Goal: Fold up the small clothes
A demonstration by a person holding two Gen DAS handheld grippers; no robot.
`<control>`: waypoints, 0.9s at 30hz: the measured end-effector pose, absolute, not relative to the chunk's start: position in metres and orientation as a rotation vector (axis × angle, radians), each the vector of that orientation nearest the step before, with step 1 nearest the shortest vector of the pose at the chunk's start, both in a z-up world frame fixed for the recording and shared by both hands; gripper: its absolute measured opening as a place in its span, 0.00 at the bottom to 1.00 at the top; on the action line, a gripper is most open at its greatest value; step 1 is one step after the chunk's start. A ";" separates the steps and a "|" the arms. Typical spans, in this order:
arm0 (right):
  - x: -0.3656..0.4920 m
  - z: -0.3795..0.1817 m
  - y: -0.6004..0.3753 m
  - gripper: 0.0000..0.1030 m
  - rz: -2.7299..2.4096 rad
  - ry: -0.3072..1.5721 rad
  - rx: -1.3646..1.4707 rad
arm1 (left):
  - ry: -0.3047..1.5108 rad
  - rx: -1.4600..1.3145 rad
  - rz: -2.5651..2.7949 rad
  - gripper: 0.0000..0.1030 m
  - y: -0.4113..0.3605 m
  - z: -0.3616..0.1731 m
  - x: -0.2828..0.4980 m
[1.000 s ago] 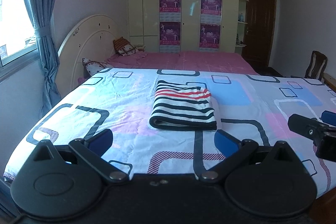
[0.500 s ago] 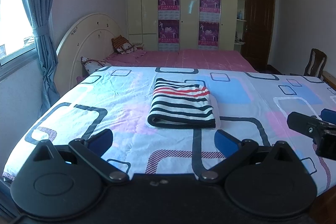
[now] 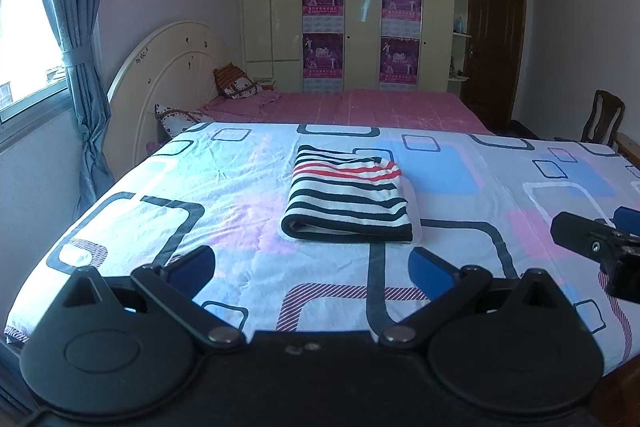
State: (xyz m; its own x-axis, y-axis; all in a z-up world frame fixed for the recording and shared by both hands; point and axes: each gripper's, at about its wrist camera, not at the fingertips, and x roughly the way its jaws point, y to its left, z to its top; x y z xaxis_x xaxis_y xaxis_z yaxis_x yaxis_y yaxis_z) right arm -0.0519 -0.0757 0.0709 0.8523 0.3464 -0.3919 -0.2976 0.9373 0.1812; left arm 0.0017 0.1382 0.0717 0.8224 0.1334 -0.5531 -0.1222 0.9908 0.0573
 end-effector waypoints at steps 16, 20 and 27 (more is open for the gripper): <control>-0.047 0.066 -0.076 1.00 0.344 0.446 0.122 | 0.606 0.020 0.135 1.00 0.138 0.069 0.008; -0.044 0.063 -0.076 1.00 0.344 0.450 0.123 | 0.610 0.017 0.136 1.00 0.139 0.069 0.009; -0.040 0.062 -0.078 1.00 0.342 0.454 0.125 | 0.615 0.019 0.136 1.00 0.139 0.068 0.011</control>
State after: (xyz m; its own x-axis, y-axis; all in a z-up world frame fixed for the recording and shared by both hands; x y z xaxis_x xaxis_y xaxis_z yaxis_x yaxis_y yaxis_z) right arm -0.0397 -0.0783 0.0623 0.8427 0.3508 -0.4083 -0.2957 0.9355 0.1933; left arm 0.0109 0.1386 0.0681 0.8081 0.1325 -0.5739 -0.1210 0.9909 0.0585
